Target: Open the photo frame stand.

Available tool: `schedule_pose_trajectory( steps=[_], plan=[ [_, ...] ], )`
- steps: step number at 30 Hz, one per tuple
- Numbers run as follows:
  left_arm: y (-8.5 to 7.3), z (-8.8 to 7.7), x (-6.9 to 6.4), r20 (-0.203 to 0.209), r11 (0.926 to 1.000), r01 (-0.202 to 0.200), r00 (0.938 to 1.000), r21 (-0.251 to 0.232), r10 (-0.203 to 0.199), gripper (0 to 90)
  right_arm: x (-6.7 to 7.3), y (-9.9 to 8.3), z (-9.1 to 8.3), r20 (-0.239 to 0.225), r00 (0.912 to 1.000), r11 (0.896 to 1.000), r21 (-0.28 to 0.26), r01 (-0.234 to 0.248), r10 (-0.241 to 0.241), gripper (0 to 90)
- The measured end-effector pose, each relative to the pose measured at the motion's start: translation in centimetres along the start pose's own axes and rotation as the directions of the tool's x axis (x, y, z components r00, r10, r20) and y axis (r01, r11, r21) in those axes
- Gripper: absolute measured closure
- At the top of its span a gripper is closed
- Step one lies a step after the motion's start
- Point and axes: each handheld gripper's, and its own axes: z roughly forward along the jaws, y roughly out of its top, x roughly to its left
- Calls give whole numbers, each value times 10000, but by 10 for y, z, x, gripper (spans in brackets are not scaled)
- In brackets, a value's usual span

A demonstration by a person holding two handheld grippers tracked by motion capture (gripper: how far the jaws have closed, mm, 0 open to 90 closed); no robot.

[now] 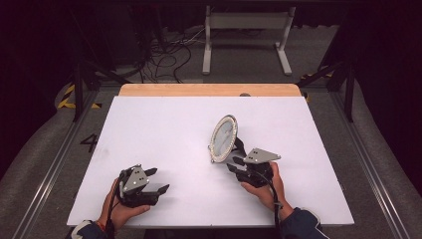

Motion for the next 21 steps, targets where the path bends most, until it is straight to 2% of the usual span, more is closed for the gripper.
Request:
schedule_pose_trajectory(
  steps=[7,9,13,15,21],
  plan=[
    [0,2,2,62,10000,26,10000,-82,-25,293,6,4,7,-89,9994,9994,-116,-329,328,509],
    [-1,3,2,76,10000,-19,10000,-29,19,286,7,5,11,24,9994,9992,-208,-352,352,476],
    [-2,3,2,95,9999,-112,9999,77,111,279,9,10,22,176,9960,9959,-226,-872,876,398],
    [-3,2,1,80,9999,-93,9999,85,92,277,9,13,26,178,9935,9931,-349,-1119,1126,383],
    [-3,1,0,10,9999,-120,9999,93,119,268,10,18,37,575,9857,9866,-506,-1553,1582,366]
  ],
)
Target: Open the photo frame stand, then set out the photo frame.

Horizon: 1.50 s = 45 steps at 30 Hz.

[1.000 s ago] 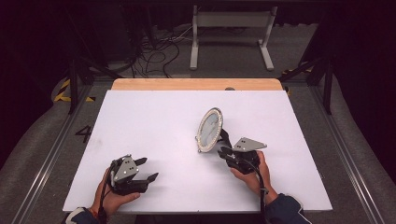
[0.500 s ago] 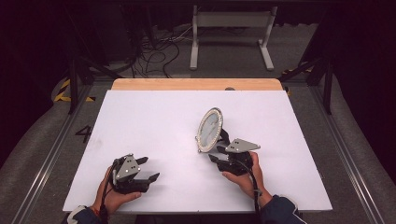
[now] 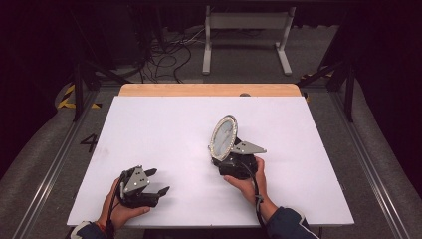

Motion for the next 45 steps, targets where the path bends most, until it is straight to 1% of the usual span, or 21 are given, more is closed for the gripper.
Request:
schedule_pose_trajectory(
  steps=[1,2,3,5,8,9,10,12,13,14,16,18,20,23,28,29,30,32,38,42,45],
  plan=[
    [0,0,0,0,10000,0,10000,0,0,267,0,0,0,0,10000,10000,0,0,0,366],
    [0,0,0,-5,10000,26,10000,-35,-26,267,-1,0,2,-36,9999,9999,-44,-107,107,367],
    [0,0,0,-8,10000,7,10000,-25,-7,265,-1,1,4,4,9997,9997,-52,-259,259,369],
    [-1,0,-1,-35,10000,-19,10000,68,19,265,-2,1,7,110,9994,9994,-112,-341,343,381],
    [-1,1,-1,-100,9999,-31,9999,124,32,261,-4,2,8,231,9988,9988,-227,-435,441,410],
    [-1,1,-1,-82,9999,-17,10000,114,18,260,-4,2,8,197,9988,9985,-304,-450,456,421],
    [0,1,-1,-81,9999,-8,10000,145,9,260,-4,3,7,237,9989,9986,-342,-398,407,429],
    [1,2,-2,-86,9998,-50,9999,166,52,259,-5,3,7,343,9984,9982,-412,-438,452,473],
    [1,3,-3,-66,9998,-57,10000,169,59,259,-6,3,7,254,9982,9976,-450,-529,541,479],
    [2,4,-3,-49,9998,-83,10000,178,83,257,-6,3,6,218,9984,9976,-469,-506,517,488],
    [2,4,-4,-48,9995,-174,9998,260,175,256,-6,3,5,60,9984,9975,-449,-551,554,560],
    [1,4,-5,-46,9994,-175,9998,284,176,254,-4,3,4,-41,9988,9979,-428,-487,485,615],
    [1,3,-5,-77,9996,-152,9999,246,154,254,-2,4,3,4,9992,9985,-366,-408,409,620],
    [1,2,-4,-130,9997,-122,9998,219,125,249,-5,3,0,-185,9986,9985,-239,-496,492,636],
    [1,3,-5,-109,9996,-118,9999,254,121,247,-9,3,-6,-377,9983,9990,-45,-439,437,665],
    [1,3,-5,-106,9995,-155,9998,260,158,246,-10,3,-7,-400,9984,9992,7,-402,402,672],
    [1,3,-5,-103,9997,-76,9999,244,79,246,-10,2,-8,-446,9983,9993,38,-381,383,678],
    [1,3,-6,-84,9997,-60,9999,252,63,244,-12,1,-11,-517,9981,9994,80,-335,339,686],
    [1,1,-5,-137,9998,-37,9999,177,40,242,-16,-1,-19,-696,9976,9996,276,-33,52,700],
    [2,1,-5,-150,9999,-36,9999,165,39,242,-16,-2,-21,-737,9972,9997,219,-58,74,692],
    [2,1,-6,-126,9998,-77,9999,191,79,242,-16,-1,-21,-687,9976,10000,43,-67,70,653]
  ],
)
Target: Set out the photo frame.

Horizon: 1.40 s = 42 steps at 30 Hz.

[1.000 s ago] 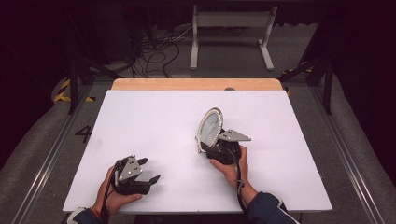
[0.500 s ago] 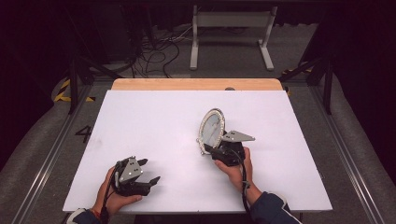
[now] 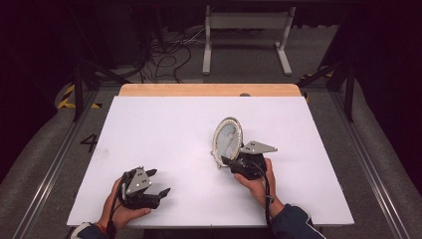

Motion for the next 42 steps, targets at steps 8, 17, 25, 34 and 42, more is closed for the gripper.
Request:
schedule_pose_trajectory(
  steps=[8,17,25,34,42],
  plan=[
    [1,2,-1,-28,9999,-65,10000,135,66,243,2,-5,9,190,9978,9937,-938,-620,640,641],
    [0,2,-1,-1,9999,-30,10000,119,30,243,1,-6,11,330,9961,9912,-1071,-783,823,696],
    [0,1,-1,-7,9999,35,10000,94,-35,245,-3,-4,7,109,9967,9947,-657,-794,803,759],
    [0,1,-1,31,10000,51,10000,63,-51,245,-10,-1,2,-513,9963,9974,-171,-696,686,784],
    [3,0,0,53,9999,100,9999,-81,-99,243,-12,0,1,-474,9964,9972,-193,-718,709,717]
  ],
)
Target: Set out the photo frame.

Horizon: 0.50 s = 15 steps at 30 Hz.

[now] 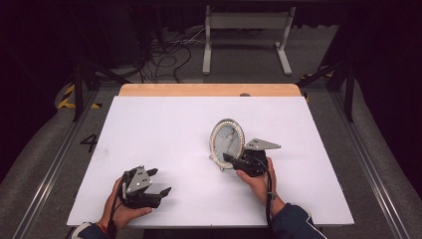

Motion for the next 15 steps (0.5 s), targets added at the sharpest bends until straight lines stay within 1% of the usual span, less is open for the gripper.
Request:
schedule_pose_trajectory(
  steps=[1,2,4,5,6,7,8,9,11,13,15],
  plan=[
    [0,0,0,-2,10000,55,10000,12,-55,243,-1,0,0,-59,10000,10000,-98,3,-4,714],
    [0,1,-1,3,10000,89,10000,-5,-89,242,-1,-1,0,4,10000,9998,-182,48,-48,707],
    [2,2,0,60,9999,103,9999,-84,-102,241,-1,-2,1,82,10000,9997,-227,-37,39,700],
    [4,3,0,143,9996,245,9996,-167,-243,241,-1,-3,2,70,10000,9997,-229,-22,24,710],
    [6,4,1,122,9997,183,9998,-181,-181,240,0,-4,4,3,10000,9997,-239,50,-50,749],
    [6,4,1,122,9997,183,9998,-181,-181,240,0,-4,4,3,10000,9997,-239,50,-50,749],
    [10,6,2,180,9994,219,9996,-261,-214,240,1,-4,4,-82,9999,9997,-241,75,-77,768],
    [13,8,3,178,9994,166,9997,-318,-160,240,2,-3,4,-40,9999,9997,-217,145,-146,774],
    [20,13,6,247,9986,290,9993,-432,-279,239,-1,-2,3,-210,9998,9999,-162,35,-39,788],
    [26,17,9,319,9983,258,9992,-520,-242,234,-3,-2,2,-314,9995,10000,-31,-70,69,799],
    [34,22,11,364,9980,196,9992,-600,-175,230,-5,0,1,-450,9990,9999,132,-33,39,801]
  ],
)
